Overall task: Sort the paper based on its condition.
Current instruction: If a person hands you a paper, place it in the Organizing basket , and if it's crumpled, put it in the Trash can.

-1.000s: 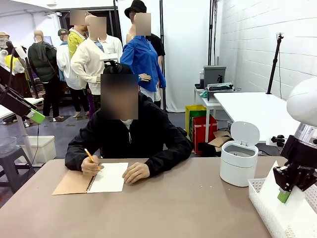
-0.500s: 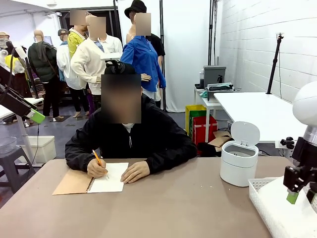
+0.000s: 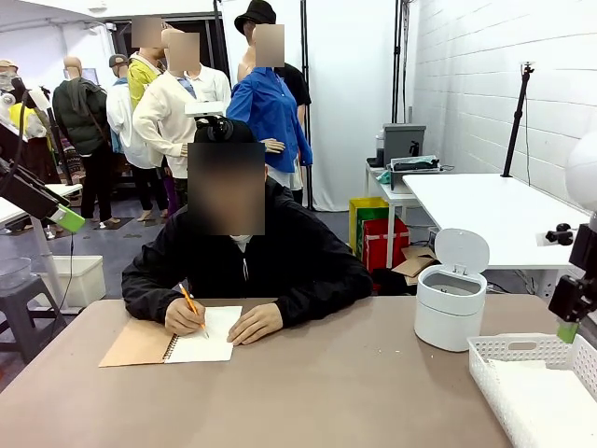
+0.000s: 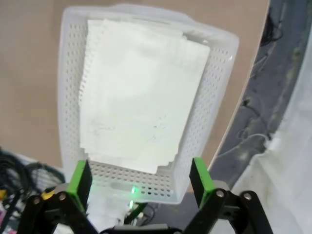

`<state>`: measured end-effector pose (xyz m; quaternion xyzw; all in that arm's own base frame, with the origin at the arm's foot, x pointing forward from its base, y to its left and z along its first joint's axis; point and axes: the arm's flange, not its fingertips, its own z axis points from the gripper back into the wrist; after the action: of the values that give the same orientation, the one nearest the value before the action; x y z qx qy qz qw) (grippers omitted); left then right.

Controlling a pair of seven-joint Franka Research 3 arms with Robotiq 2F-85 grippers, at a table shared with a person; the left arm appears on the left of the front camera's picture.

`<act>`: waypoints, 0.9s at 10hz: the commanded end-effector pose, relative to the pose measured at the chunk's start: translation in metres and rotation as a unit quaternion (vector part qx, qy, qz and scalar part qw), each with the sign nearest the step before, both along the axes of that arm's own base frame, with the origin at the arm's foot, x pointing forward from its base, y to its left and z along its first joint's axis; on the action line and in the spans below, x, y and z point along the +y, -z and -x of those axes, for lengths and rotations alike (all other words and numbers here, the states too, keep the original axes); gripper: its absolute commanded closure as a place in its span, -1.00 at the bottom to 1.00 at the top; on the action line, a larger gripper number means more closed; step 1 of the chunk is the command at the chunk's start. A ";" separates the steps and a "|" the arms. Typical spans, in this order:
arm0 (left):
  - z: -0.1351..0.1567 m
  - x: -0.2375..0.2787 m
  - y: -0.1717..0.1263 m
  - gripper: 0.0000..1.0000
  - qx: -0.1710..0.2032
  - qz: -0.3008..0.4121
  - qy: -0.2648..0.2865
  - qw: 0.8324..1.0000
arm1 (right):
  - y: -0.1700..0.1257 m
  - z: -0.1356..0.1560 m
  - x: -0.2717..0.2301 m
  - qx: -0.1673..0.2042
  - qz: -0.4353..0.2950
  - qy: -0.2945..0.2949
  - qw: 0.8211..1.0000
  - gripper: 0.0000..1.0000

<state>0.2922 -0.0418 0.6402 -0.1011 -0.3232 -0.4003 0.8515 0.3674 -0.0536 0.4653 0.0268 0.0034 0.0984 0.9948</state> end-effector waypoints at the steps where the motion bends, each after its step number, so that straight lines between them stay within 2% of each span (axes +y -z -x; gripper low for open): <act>1: 0.000 0.001 0.000 -1.00 0.001 0.003 -0.001 1.000 | -0.008 -0.008 0.003 -0.026 0.006 -0.006 1.000 -1.00; 4: 0.000 0.001 0.000 -1.00 0.001 0.003 -0.001 1.000 | -0.021 -0.016 0.016 -0.074 -0.011 -0.012 0.997 -1.00; 5: 0.000 0.001 0.000 -1.00 0.001 0.003 -0.001 1.000 | -0.019 -0.010 0.008 -0.035 0.002 -0.011 0.999 -1.00; 9: 0.000 0.001 0.000 -1.00 0.001 0.003 -0.001 1.000 | -0.019 -0.010 0.008 -0.035 0.002 -0.011 0.999 -1.00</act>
<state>0.2922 -0.0419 0.6402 -0.1011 -0.3233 -0.4003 0.8515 0.3778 -0.0439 0.4853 0.0232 -0.0350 0.1128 0.9927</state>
